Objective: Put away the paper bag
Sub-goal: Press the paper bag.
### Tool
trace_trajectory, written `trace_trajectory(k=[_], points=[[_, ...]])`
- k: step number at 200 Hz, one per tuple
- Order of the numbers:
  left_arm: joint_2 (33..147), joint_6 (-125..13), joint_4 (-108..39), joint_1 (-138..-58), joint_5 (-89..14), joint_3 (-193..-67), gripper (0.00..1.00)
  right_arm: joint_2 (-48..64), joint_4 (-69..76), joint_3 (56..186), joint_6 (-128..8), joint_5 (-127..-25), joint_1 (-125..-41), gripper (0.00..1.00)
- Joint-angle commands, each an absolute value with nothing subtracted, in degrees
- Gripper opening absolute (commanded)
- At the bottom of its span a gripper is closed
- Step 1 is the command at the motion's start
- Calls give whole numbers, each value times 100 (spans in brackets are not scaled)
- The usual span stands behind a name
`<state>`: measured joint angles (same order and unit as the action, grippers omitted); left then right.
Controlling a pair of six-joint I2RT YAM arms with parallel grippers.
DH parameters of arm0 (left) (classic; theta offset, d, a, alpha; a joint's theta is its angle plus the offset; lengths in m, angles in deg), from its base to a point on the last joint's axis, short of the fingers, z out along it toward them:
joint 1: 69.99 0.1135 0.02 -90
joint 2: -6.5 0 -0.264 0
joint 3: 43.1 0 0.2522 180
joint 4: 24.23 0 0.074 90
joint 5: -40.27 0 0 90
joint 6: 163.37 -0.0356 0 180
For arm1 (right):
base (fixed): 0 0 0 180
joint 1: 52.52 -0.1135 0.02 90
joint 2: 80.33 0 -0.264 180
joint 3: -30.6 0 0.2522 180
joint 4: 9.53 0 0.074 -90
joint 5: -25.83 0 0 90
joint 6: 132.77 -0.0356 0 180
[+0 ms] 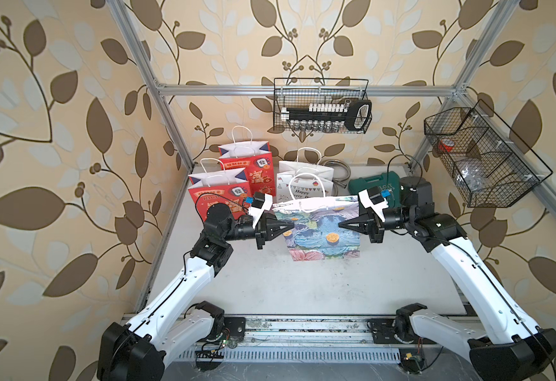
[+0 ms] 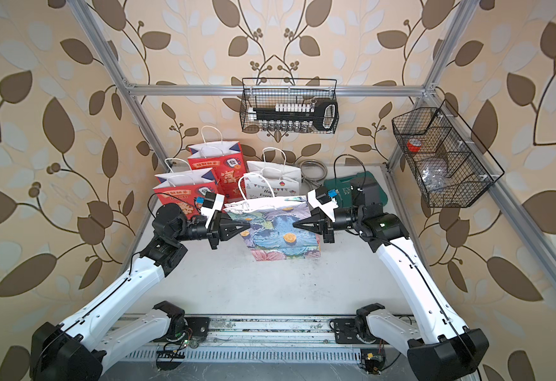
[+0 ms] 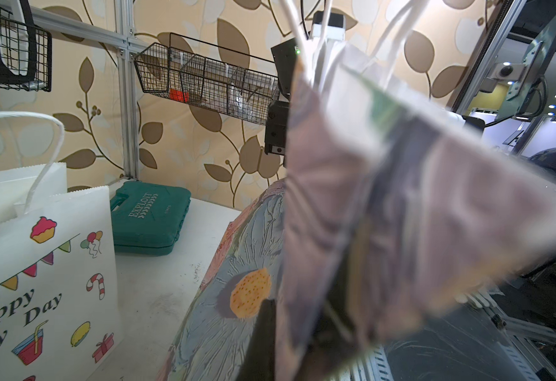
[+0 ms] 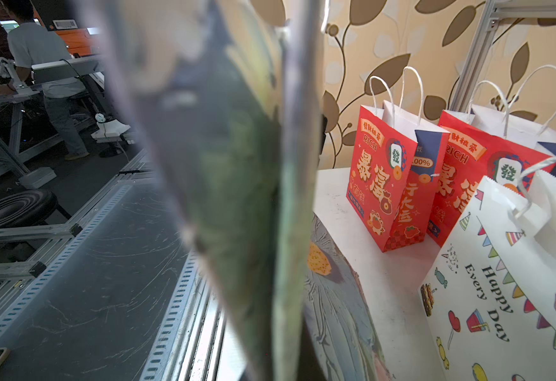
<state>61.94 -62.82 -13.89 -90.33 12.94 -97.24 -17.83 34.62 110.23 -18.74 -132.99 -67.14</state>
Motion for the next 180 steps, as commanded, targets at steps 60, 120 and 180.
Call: trace_trajectory(k=[60,120,180], points=[[5891,-6128,-1133,-9074,973,-9544,60,-1953,2201,10793,-3175,-13837,-6640,0],[6157,-6197,-844,-9074,1034,-9490,0,-1925,2365,10657,-2880,-13640,-6693,0],[5551,-8665,-2946,-9091,275,-9743,0,-2326,3806,10667,-919,-11828,-6748,74]])
